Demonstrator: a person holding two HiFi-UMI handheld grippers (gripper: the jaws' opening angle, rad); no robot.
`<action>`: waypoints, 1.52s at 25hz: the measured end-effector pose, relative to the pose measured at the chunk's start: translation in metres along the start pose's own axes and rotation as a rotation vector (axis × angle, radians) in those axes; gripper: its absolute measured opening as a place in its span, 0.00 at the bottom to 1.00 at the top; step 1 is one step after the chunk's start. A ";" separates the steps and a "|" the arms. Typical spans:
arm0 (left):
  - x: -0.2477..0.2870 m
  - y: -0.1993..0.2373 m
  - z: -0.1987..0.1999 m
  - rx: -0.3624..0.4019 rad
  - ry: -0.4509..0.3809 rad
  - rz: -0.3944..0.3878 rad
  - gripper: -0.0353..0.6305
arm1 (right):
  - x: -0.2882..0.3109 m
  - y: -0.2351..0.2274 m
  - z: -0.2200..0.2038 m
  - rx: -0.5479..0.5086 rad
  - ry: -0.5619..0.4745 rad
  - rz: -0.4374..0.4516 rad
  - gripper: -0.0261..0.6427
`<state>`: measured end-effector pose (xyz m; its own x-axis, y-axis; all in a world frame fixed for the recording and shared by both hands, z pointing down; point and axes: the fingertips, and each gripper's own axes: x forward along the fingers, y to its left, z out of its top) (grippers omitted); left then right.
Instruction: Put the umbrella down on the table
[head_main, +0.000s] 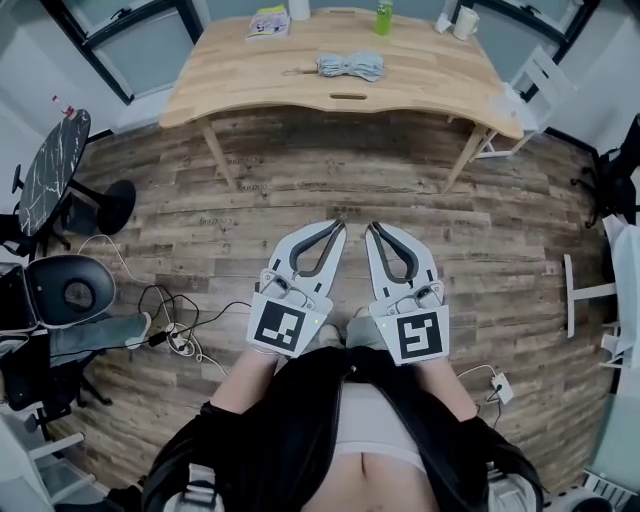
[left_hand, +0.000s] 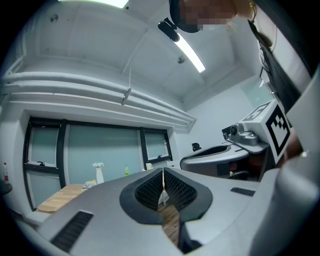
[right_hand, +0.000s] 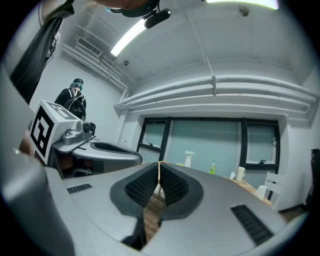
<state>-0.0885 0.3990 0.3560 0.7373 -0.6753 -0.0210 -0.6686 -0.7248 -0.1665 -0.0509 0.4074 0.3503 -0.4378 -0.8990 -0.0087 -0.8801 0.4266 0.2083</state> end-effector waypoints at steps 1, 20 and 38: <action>0.000 -0.001 0.001 0.002 0.000 0.003 0.07 | -0.002 0.001 0.000 -0.007 -0.003 0.005 0.09; 0.019 -0.031 0.014 -0.006 0.000 0.049 0.07 | -0.025 -0.022 -0.003 -0.001 0.009 0.060 0.08; 0.013 -0.033 0.013 -0.010 0.000 0.073 0.07 | -0.030 -0.016 -0.006 0.028 0.002 0.080 0.08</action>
